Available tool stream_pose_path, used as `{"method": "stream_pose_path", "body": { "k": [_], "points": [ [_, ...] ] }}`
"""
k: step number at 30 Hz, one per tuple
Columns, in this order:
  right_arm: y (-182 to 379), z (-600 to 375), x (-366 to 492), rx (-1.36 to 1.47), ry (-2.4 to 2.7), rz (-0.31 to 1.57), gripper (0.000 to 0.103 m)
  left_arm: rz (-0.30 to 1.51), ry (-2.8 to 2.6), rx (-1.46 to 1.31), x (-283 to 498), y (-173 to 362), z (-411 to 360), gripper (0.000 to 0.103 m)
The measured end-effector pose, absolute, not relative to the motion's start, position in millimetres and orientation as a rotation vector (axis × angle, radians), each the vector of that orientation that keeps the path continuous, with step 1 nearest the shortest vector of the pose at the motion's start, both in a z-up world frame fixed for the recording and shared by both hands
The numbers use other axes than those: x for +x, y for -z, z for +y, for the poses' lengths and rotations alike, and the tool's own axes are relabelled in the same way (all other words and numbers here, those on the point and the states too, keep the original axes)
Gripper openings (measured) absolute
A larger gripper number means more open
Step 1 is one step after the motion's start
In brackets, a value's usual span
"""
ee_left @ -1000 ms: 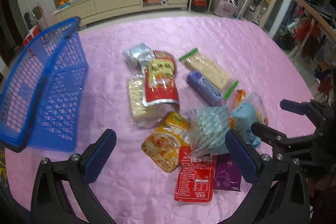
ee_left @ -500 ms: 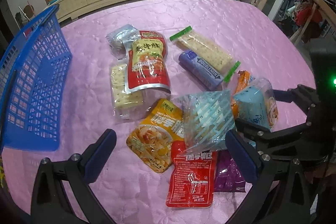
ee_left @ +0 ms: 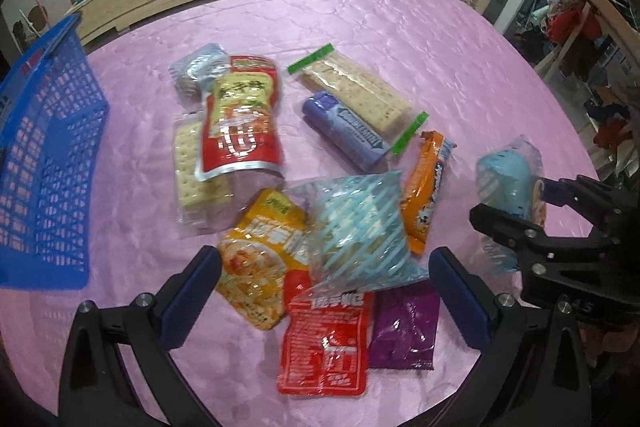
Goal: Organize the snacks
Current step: 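Lift both bags and carry them over the blue basket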
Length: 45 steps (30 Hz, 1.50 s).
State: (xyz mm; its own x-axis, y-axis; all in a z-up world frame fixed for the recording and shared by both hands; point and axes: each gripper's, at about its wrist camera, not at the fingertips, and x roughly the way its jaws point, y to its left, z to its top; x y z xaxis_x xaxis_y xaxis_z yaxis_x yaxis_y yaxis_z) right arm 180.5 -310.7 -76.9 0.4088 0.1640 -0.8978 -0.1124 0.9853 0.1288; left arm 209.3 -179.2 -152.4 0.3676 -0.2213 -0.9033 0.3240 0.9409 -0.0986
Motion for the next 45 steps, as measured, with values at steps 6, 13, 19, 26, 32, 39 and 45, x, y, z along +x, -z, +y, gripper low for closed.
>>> {"method": "stream_pose_path", "body": {
  "k": [6, 13, 19, 26, 32, 39, 45],
  "points": [
    [83.4, -321.4, 175.8, 0.09, -0.143, 1.142, 0.071, 1.172, 0.365, 0.156, 223.3, 165.9, -201.6, 0.102],
    [91.2, -336.6, 173.7, 0.145, -0.121, 1.153, 0.071, 1.201, 0.347, 0.219, 234.2, 185.1, -217.8, 0.102],
    [93.2, -340.9, 173.2, 0.159, -0.112, 1.152, 0.071, 1.246, 0.37, 0.23, 233.6, 199.3, -228.1, 0.066],
    [86.7, -338.6, 170.6, 0.151, -0.11, 1.144, 0.071, 1.214, 0.363, 0.189, 223.4, 189.4, -218.5, 0.061],
    [66.3, -333.1, 165.3, 0.158, -0.118, 1.111, 0.071, 1.153, 0.392, 0.125, 217.4, 160.2, -194.3, 0.061],
    [24.9, -298.7, 162.4, 0.108, -0.166, 1.049, 0.071, 1.012, 0.392, 0.089, 199.0, 100.8, -153.5, 0.061],
    [-8.1, -257.9, 169.3, 0.107, -0.233, 0.995, 0.071, 0.91, 0.324, 0.047, 191.9, 54.7, -92.0, 0.061]
  ]
}}
